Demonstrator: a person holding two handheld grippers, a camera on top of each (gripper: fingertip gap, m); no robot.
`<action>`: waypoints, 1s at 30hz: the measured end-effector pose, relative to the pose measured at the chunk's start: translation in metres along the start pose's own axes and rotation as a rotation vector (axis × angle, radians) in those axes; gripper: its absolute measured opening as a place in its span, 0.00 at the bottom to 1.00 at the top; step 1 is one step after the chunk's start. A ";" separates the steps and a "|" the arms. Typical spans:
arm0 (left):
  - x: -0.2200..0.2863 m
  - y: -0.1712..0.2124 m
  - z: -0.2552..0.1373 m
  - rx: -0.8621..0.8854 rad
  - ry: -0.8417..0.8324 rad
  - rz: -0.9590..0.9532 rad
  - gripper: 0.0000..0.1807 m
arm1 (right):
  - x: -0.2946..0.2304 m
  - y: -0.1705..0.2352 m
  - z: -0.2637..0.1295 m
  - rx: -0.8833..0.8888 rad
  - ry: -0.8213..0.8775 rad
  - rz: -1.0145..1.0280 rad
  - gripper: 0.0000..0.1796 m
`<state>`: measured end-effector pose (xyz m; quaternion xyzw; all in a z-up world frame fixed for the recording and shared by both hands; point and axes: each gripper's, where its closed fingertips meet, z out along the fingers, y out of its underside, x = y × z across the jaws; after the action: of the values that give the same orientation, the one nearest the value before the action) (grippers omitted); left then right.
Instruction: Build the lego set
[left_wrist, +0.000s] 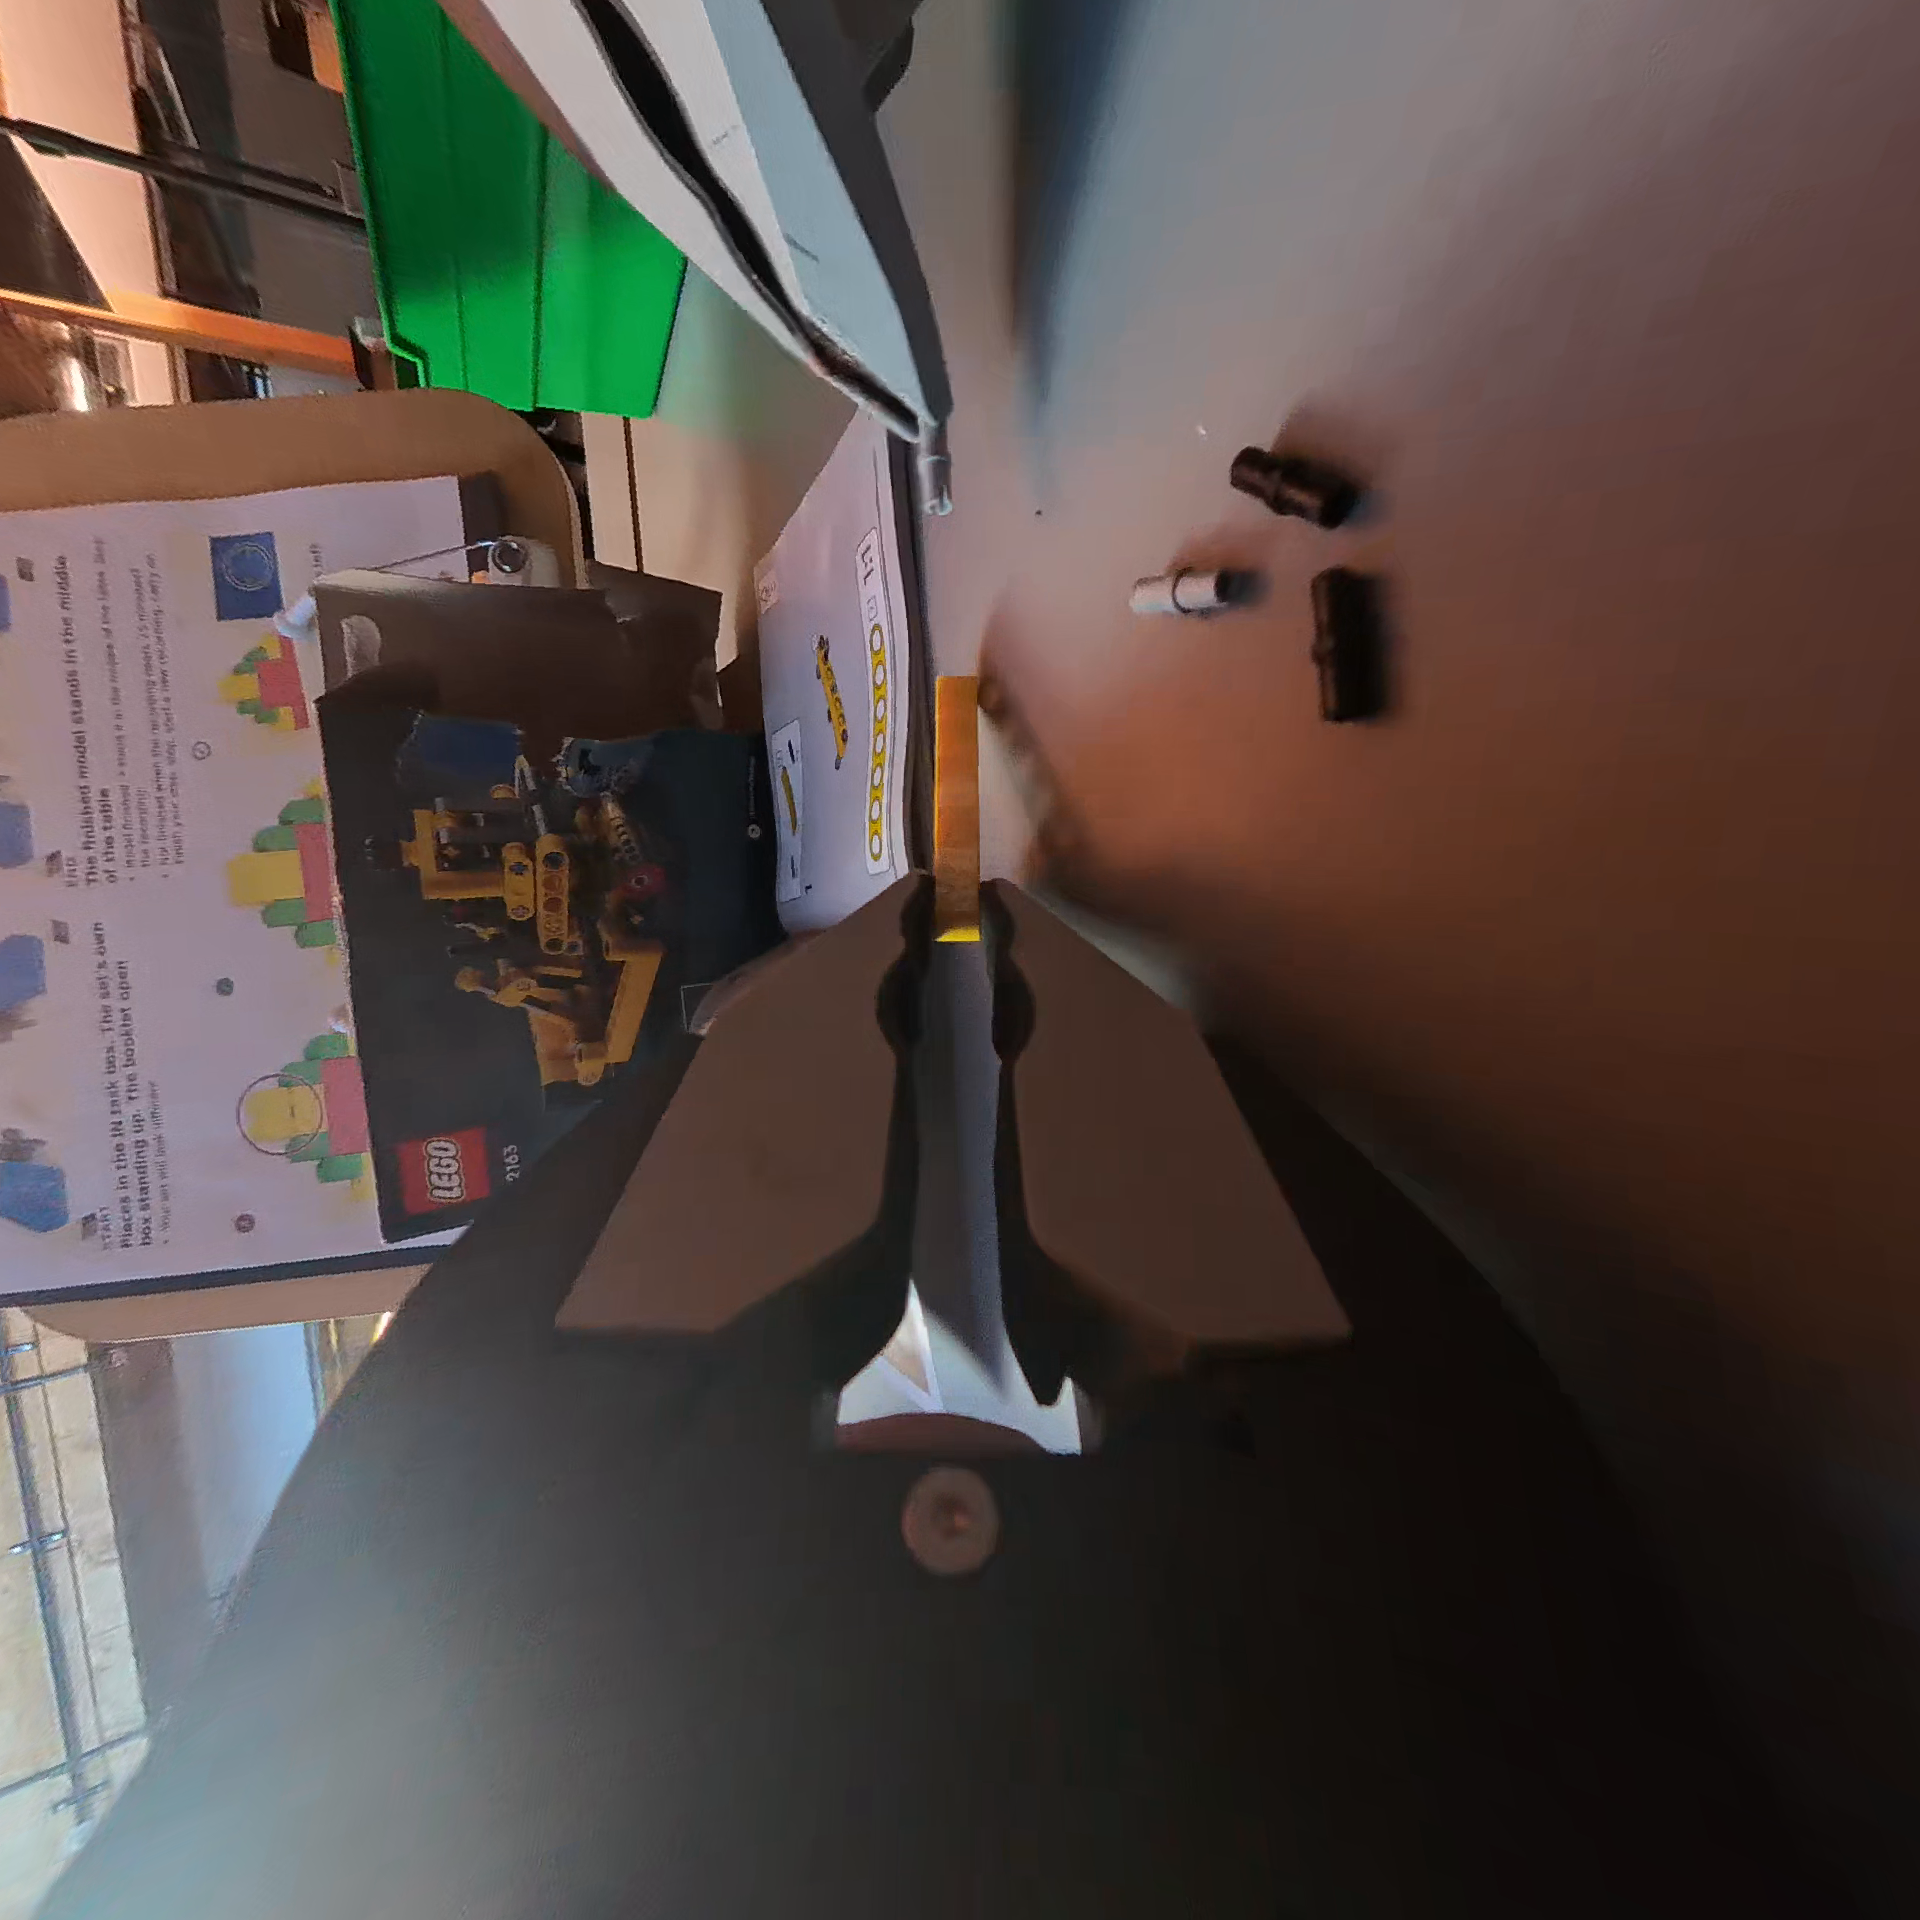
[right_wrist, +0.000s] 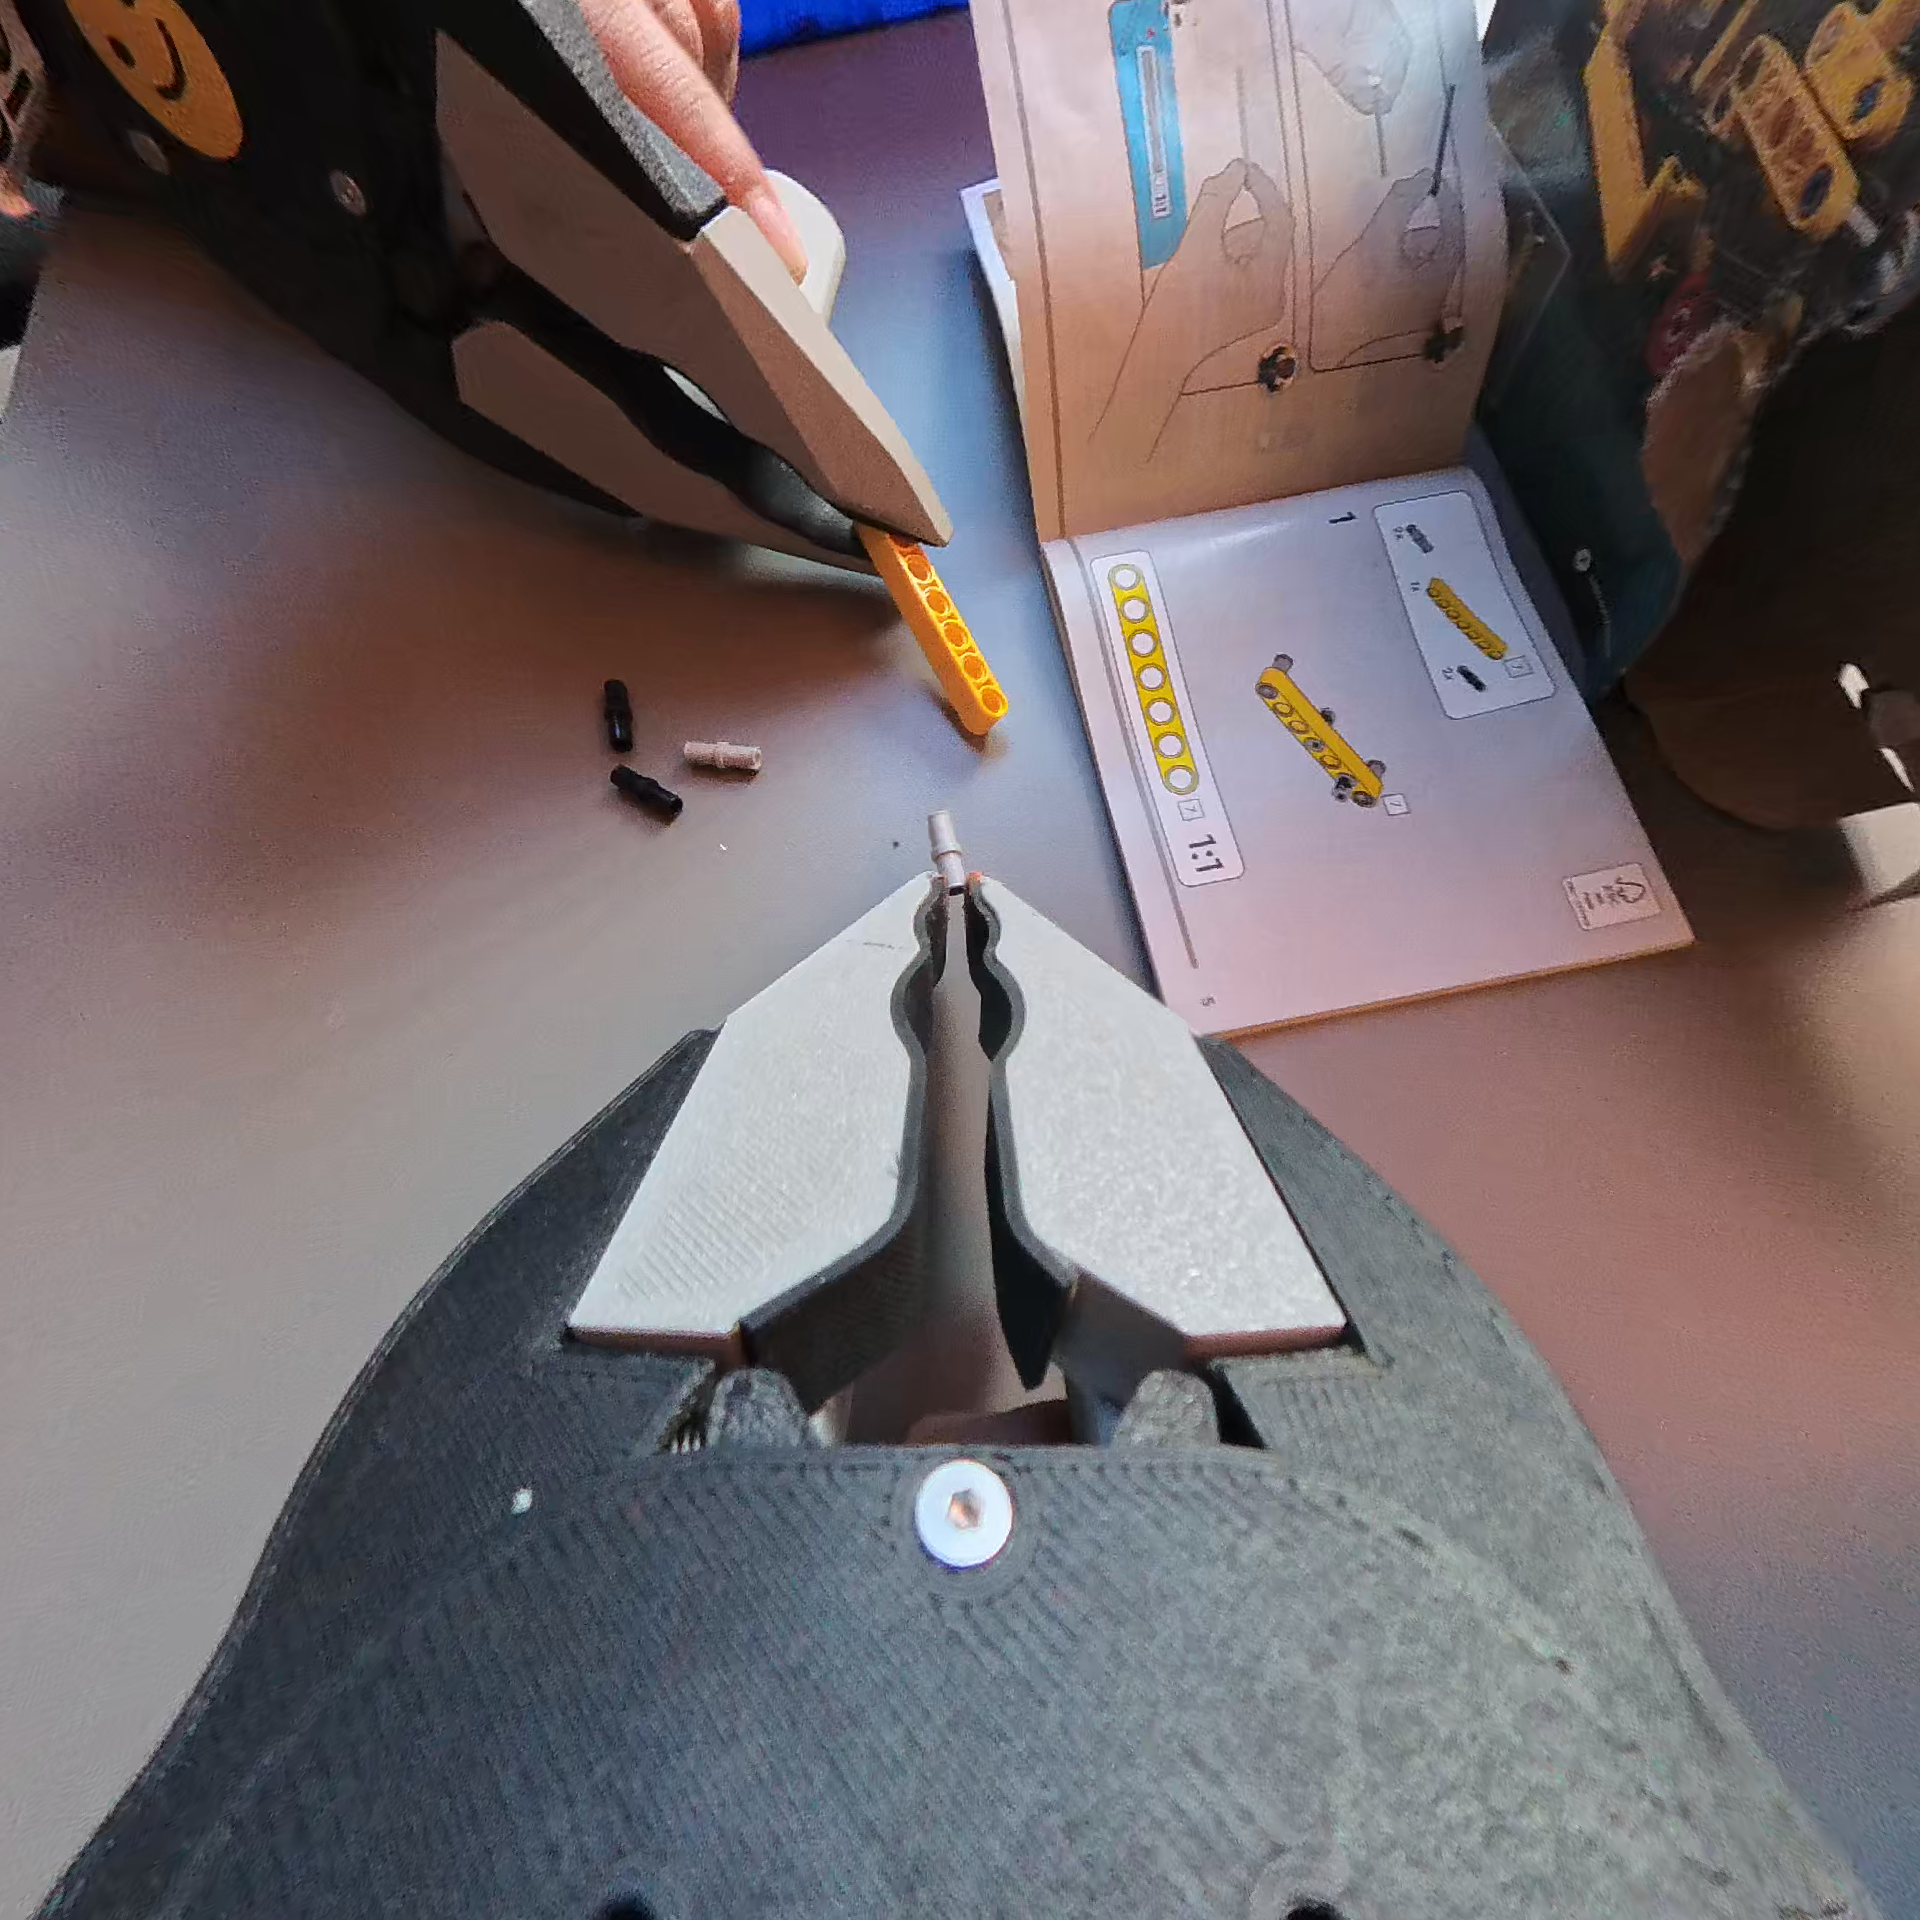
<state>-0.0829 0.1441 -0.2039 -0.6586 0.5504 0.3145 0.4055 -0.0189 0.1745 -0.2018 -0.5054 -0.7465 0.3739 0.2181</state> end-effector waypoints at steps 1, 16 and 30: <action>0.000 0.000 0.000 0.006 0.005 -0.012 0.03 | -0.001 0.001 0.002 -0.008 -0.006 -0.003 0.00; 0.001 -0.008 -0.008 0.043 0.030 -0.042 0.12 | -0.001 0.002 0.003 -0.017 -0.019 0.014 0.00; 0.010 -0.010 -0.013 0.085 0.164 -0.222 0.10 | -0.001 0.002 0.004 -0.019 -0.017 0.017 0.00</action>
<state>-0.0713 0.1285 -0.2038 -0.7213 0.5180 0.1893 0.4190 -0.0197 0.1729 -0.2059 -0.5104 -0.7475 0.3731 0.2036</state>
